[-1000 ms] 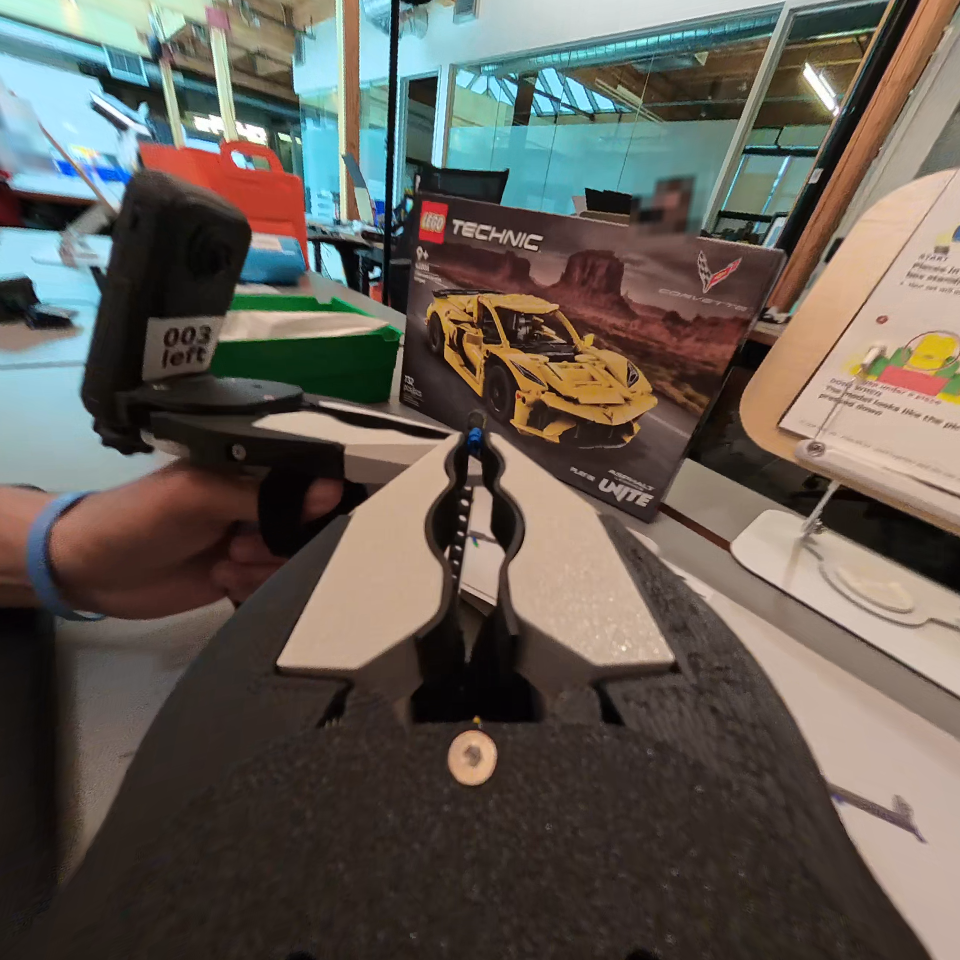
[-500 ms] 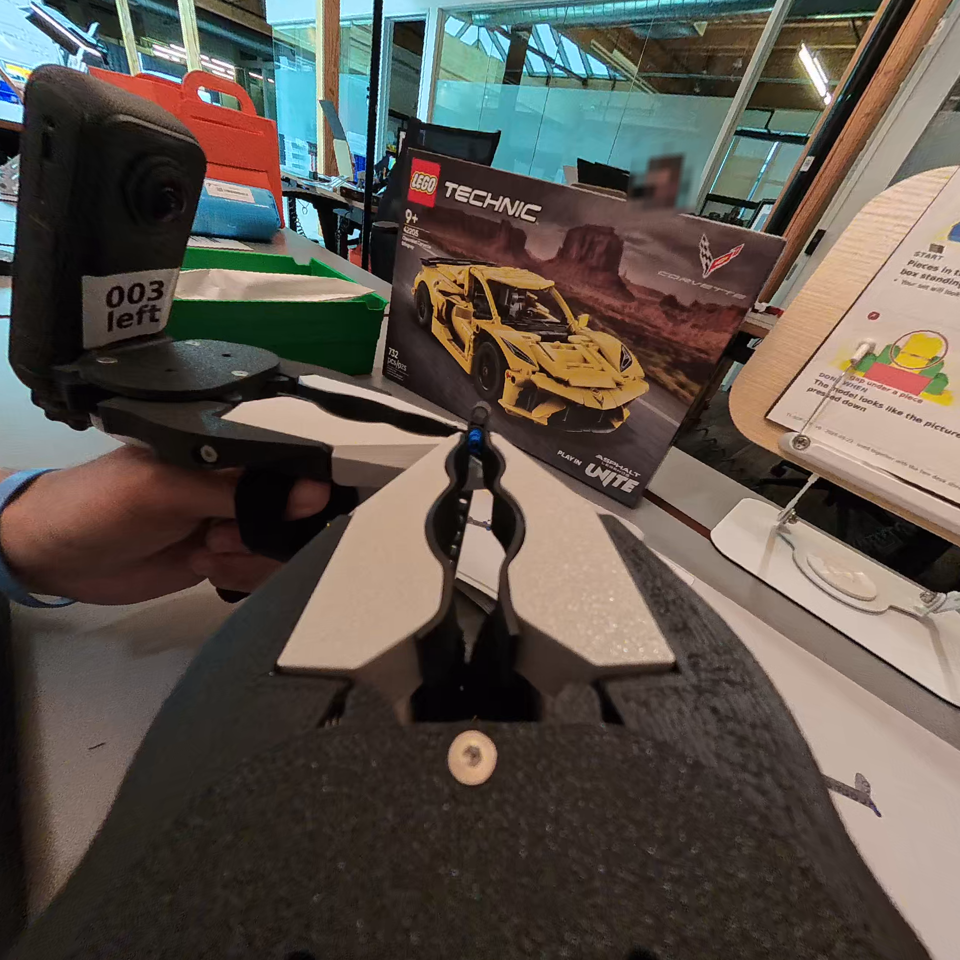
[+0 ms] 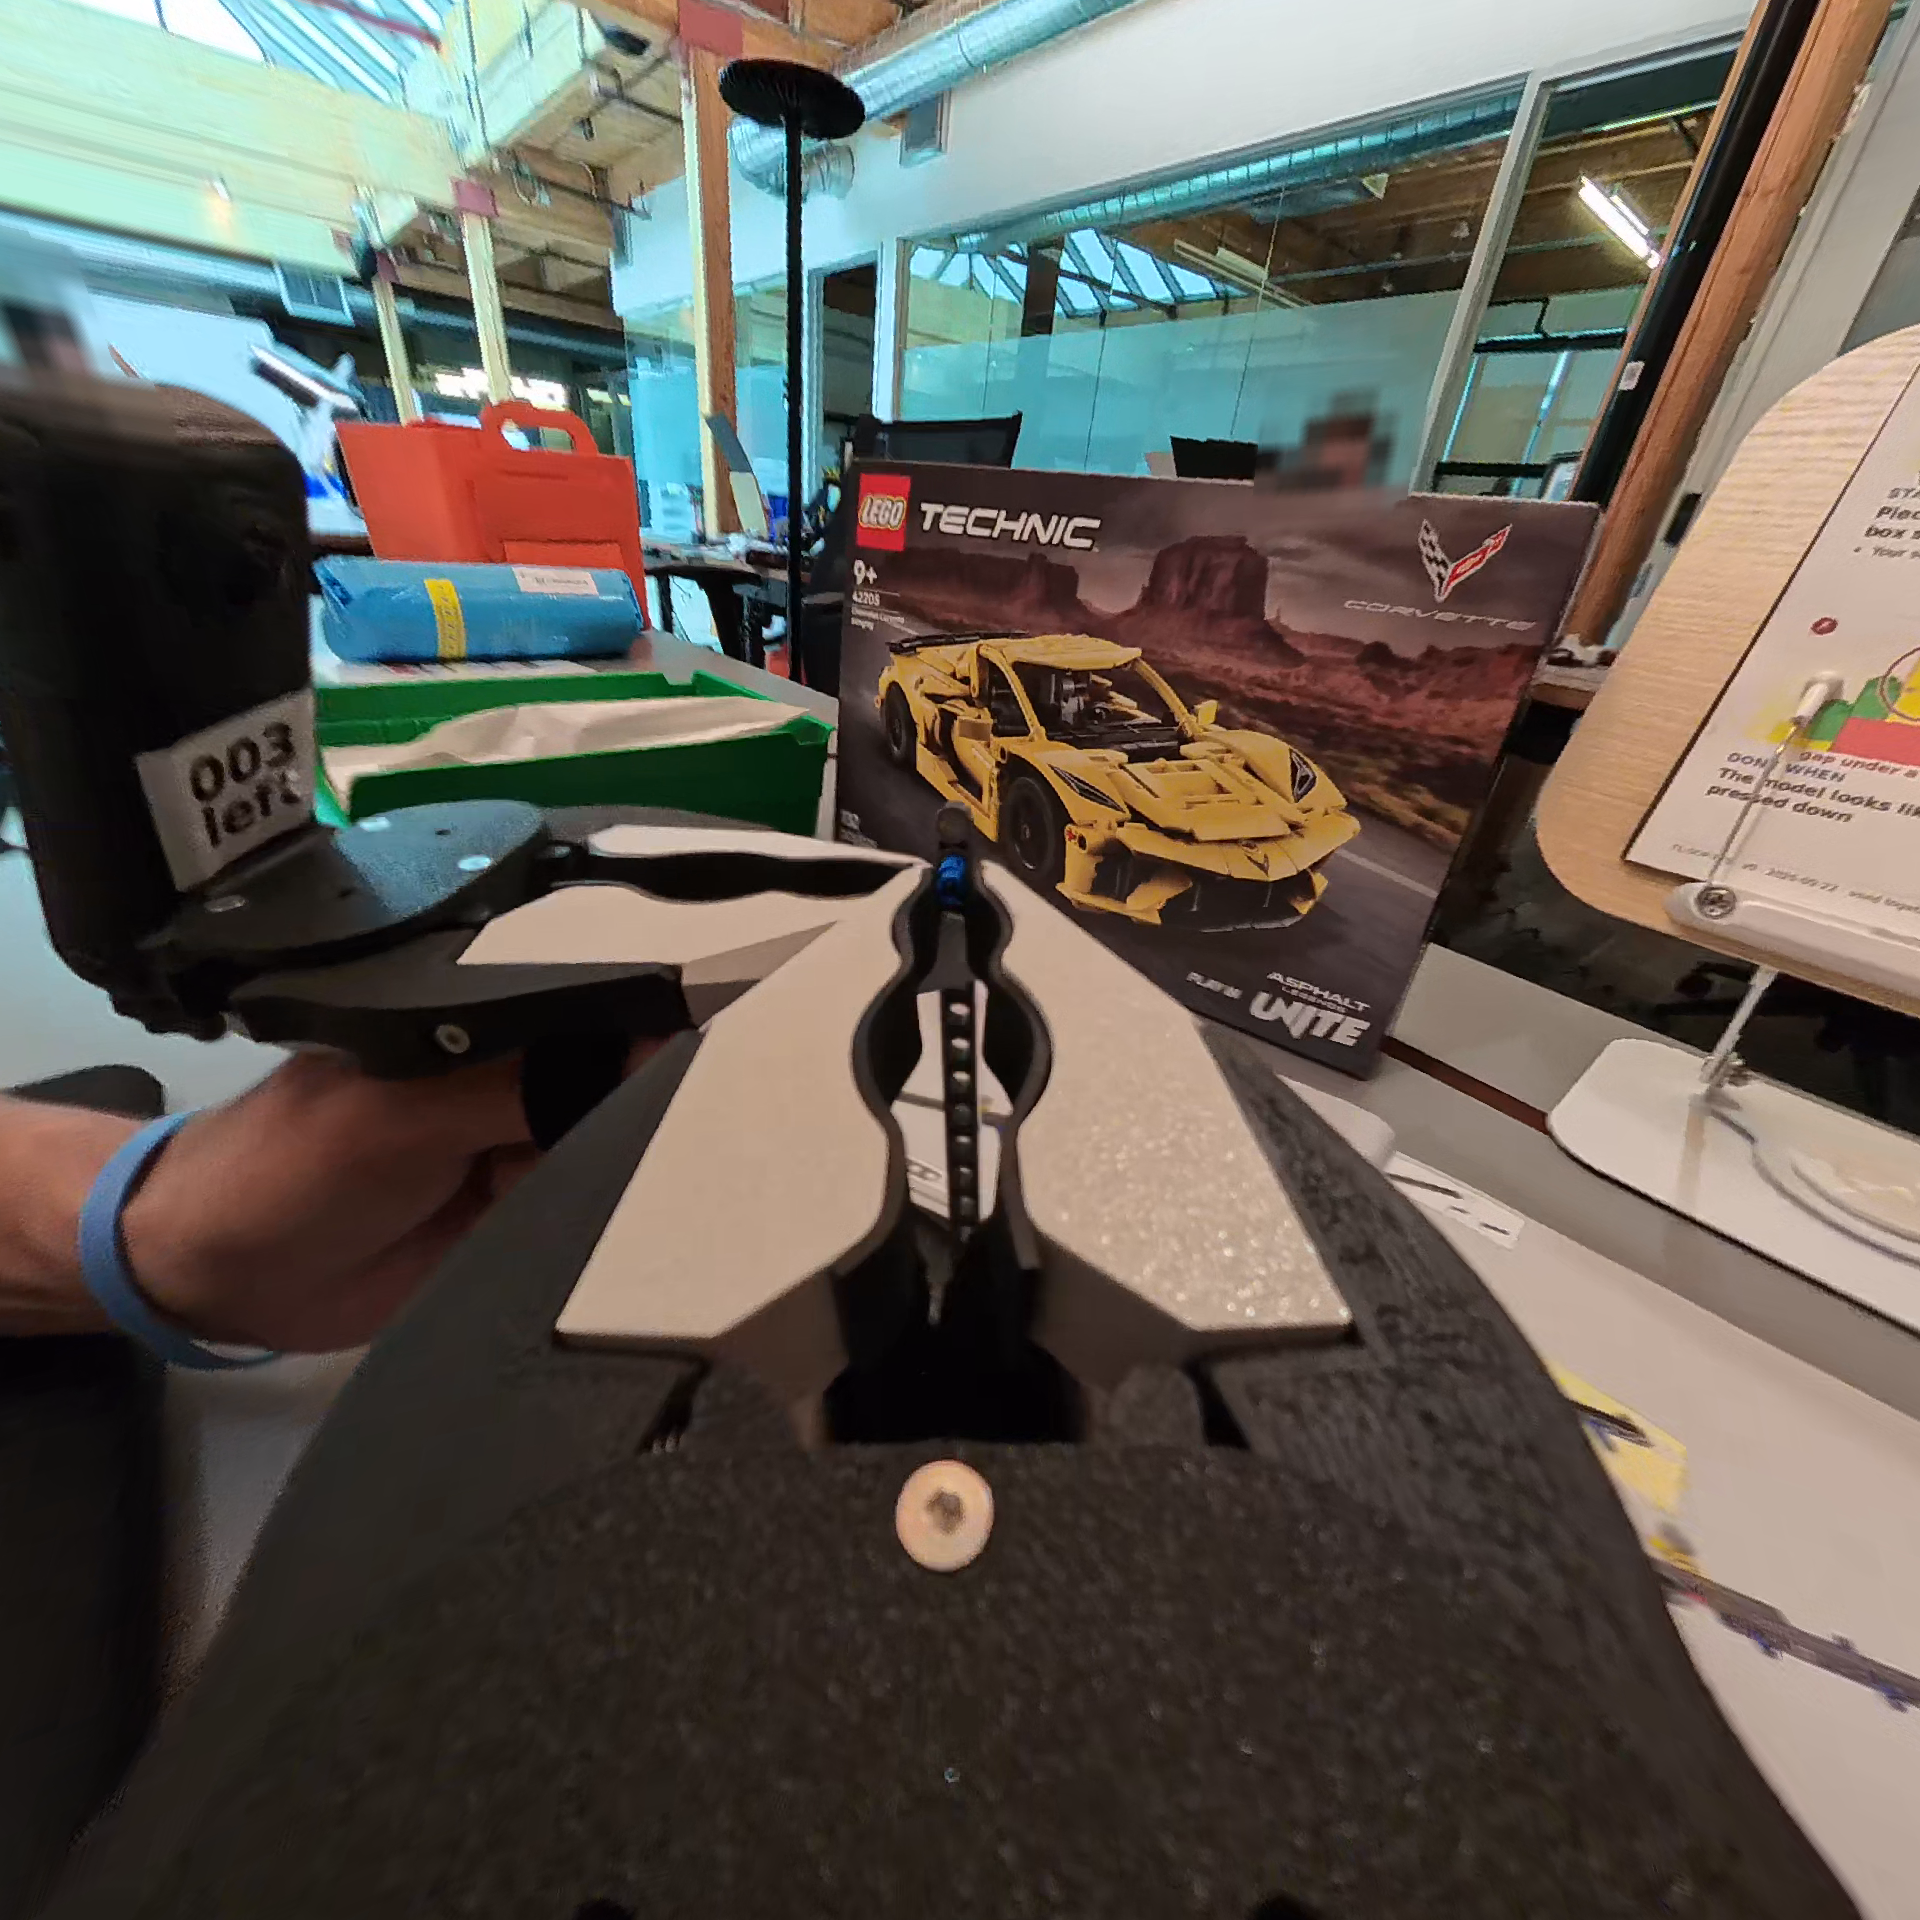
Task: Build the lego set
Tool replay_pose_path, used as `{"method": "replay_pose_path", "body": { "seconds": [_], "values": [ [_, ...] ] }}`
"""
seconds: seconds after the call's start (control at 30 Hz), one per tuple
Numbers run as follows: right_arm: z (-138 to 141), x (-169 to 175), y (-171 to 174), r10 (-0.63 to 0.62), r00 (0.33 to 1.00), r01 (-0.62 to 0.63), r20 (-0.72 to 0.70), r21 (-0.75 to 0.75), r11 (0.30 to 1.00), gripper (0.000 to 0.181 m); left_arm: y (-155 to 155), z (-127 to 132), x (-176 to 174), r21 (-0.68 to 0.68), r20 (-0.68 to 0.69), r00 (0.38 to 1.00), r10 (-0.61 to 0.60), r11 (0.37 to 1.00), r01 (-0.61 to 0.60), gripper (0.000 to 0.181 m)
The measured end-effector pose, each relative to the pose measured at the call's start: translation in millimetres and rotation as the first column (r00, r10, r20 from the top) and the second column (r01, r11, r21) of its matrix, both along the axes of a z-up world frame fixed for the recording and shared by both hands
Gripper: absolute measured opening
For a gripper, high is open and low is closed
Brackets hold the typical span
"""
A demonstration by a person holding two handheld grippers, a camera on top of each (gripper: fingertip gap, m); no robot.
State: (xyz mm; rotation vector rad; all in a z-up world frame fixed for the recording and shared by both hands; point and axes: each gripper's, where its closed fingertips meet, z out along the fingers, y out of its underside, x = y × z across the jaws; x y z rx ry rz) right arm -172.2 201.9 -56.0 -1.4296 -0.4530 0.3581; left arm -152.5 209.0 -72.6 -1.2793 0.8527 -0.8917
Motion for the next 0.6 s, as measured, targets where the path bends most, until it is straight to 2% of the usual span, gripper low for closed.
{"method": "replay_pose_path", "body": {
  "seconds": [0.07, 0.13, 0.27, 0.37, 0.5, 0.6],
  "values": [
    [4.3, -2.4, -1.2, 0.059, 0.990, -0.062, -0.126, -0.022, 0.998, 0.003, -2.4, 5.2, -1.1, -0.034, 0.056, 0.998, -0.035, 0.999, 0.037, 0.007],
    [6.2, -4.1, -1.6, 0.087, 0.981, -0.094, -0.172, -0.032, 0.995, 0.003, -2.5, 8.0, -2.9, -0.015, 0.068, 0.997, -0.024, 1.000, 0.025, 0.007],
    [13.3, -8.1, -5.5, 0.081, 0.982, -0.080, -0.171, 0.012, 0.997, 0.003, -3.8, 15.8, -7.5, 0.077, 0.069, 0.997, 0.031, 0.996, -0.036, 0.008],
    [15.1, -8.6, -7.3, 0.030, 0.997, -0.025, -0.067, 0.068, 0.997, 0.003, -3.5, 17.9, -9.4, 0.156, 0.041, 0.995, 0.087, 0.983, -0.092, 0.008],
    [16.0, -8.8, -8.9, 0.005, 1.000, -0.004, -0.014, 0.095, 0.995, 0.003, -4.9, 18.8, -10.0, 0.170, 0.037, 0.995, 0.091, 0.981, -0.096, 0.007],
    [17.7, -9.5, -10.1, 0.072, 0.991, -0.065, -0.117, 0.064, 0.996, 0.002, -6.4, 20.7, -10.5, 0.173, 0.044, 0.995, 0.087, 0.980, -0.094, 0.008]
  ]
}}
